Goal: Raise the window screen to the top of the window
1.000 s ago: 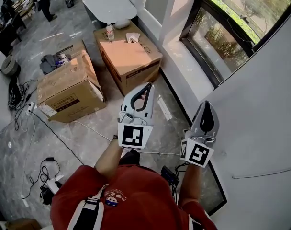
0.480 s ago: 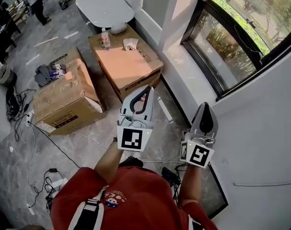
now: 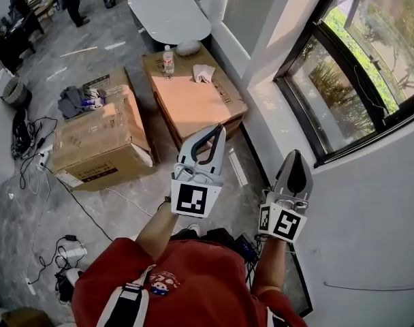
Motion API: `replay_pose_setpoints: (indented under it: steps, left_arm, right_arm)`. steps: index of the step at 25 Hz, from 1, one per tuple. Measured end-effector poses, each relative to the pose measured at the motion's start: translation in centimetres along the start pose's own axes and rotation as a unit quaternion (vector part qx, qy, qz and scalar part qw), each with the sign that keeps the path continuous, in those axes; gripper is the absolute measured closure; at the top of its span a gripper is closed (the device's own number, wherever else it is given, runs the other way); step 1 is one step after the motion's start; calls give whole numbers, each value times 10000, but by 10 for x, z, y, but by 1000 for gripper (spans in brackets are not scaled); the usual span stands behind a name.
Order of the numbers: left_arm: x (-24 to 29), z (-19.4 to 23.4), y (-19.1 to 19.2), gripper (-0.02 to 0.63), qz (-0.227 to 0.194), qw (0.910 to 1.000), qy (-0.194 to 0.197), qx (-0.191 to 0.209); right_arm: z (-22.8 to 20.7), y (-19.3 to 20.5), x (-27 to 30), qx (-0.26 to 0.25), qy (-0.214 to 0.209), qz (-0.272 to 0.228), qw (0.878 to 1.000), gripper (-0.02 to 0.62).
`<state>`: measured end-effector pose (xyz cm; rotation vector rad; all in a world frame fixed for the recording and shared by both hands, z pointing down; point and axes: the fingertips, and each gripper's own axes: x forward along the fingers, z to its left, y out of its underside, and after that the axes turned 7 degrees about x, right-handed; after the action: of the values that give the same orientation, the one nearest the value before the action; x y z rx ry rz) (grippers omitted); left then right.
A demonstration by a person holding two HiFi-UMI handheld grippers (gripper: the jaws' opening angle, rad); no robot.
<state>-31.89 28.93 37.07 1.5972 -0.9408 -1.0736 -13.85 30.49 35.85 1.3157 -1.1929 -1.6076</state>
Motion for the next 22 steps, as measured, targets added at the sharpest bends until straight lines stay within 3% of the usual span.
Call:
replay_pose_setpoints:
  steps: [11, 22]
  left_arm:
    - [23, 20, 10, 601, -53, 9994, -328, 43]
    - [135, -15, 28, 600, 24, 9997, -93, 216]
  right_arm:
    - [8, 15, 41, 150, -336, -158, 9992, 586]
    - [-85, 52, 105, 251, 10, -47, 9997, 586]
